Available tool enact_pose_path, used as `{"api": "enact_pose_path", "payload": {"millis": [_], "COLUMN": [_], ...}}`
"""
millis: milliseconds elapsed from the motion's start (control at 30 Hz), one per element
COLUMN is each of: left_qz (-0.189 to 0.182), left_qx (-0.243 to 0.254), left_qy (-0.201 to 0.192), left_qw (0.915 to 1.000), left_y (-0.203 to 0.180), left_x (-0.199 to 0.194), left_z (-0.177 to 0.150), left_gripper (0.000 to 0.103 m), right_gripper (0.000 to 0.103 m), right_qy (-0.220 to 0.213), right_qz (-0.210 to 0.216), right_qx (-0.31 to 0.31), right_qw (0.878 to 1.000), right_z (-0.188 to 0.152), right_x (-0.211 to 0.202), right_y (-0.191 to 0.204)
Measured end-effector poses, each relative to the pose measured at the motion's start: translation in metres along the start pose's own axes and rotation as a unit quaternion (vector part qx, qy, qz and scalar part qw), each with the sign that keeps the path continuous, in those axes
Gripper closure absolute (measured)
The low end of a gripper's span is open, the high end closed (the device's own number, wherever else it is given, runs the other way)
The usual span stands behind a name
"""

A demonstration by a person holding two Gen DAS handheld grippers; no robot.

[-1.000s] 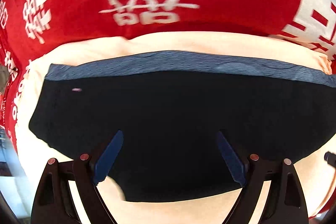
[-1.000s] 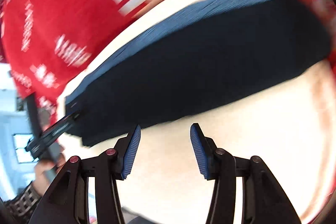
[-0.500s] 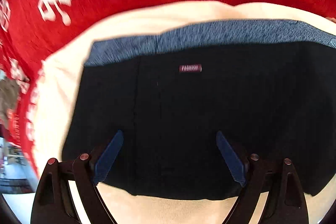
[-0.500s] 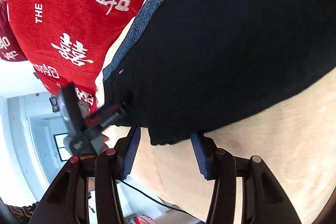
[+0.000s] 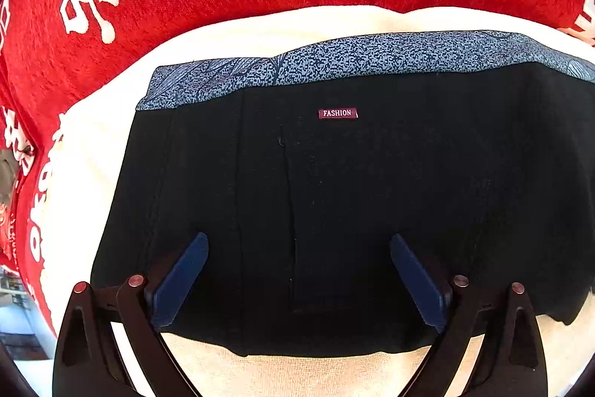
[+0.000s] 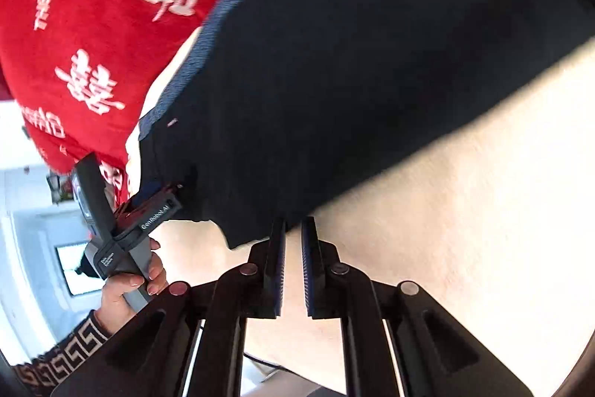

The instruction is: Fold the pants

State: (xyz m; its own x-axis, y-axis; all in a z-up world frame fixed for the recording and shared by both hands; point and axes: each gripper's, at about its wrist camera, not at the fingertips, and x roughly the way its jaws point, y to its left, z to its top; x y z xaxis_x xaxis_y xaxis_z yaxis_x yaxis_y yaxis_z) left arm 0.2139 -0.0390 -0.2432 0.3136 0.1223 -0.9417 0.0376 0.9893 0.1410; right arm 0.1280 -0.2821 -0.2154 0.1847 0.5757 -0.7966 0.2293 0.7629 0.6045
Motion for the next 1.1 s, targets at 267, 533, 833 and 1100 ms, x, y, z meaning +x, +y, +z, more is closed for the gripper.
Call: {"api": "enact_pose_path", "payload": {"millis": [267,533,833,1100], "left_qz": [-0.047,-0.058,-0.053,-0.052], "left_qx": [0.004,-0.021,-0.087,-0.067], "left_qy": [-0.023,-0.04,-0.015,-0.005], "left_qw": [0.9986,0.9973,0.9947,0.9964], "left_y": [-0.039,-0.132,-0.119,-0.114], "left_x": [-0.04,-0.01,0.034,-0.012], "left_z": [0.036,0.117,0.124,0.11], "left_gripper": [0.005,0.005,0.0,0.0], "right_gripper": [0.074,0.074,0.075,0.053], "right_qy": [-0.075,-0.115,-0.129,-0.124], "right_qz": [-0.103,-0.163,-0.265,-0.244], "right_qx": [-0.065,-0.152,-0.184,-0.14], "right_qw": [0.99,0.968,0.938,0.952], "right_z": [0.026,0.139,0.192,0.163], "right_x": [-0.085,-0.087,-0.072,-0.12], "right_y": [-0.006,0.007,-0.023,-0.036]}}
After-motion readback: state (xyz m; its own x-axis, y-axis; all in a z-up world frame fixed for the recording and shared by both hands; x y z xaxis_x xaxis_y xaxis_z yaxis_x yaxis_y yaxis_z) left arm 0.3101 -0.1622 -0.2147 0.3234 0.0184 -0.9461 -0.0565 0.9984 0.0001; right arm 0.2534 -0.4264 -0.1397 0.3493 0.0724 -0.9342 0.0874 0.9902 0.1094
